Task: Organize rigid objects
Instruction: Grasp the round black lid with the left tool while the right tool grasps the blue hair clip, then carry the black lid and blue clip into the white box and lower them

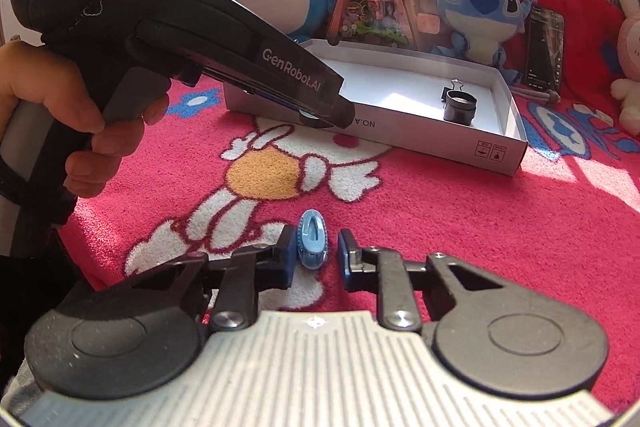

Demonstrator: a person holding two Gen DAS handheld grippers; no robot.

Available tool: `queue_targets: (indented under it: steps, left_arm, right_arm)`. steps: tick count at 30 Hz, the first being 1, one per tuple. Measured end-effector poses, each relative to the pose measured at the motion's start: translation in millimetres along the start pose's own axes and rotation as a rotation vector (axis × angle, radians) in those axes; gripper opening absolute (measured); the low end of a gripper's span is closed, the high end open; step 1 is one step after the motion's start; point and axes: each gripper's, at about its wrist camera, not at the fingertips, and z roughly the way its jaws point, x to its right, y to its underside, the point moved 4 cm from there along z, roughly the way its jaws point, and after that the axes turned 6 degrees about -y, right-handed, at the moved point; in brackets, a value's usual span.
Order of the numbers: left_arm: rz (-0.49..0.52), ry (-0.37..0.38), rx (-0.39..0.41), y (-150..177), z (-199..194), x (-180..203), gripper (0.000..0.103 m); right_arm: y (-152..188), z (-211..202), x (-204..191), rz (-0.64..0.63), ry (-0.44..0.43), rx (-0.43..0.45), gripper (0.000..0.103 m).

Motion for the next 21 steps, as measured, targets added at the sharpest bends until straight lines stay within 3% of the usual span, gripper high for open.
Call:
queue_targets:
  steps: [21]
  left_arm:
    - [-0.076, -0.088, 0.036, -16, 7, -26, 0.030]
  right_arm:
    - [-48, 19, 39, 0.067, 0.137, 0.054, 0.020]
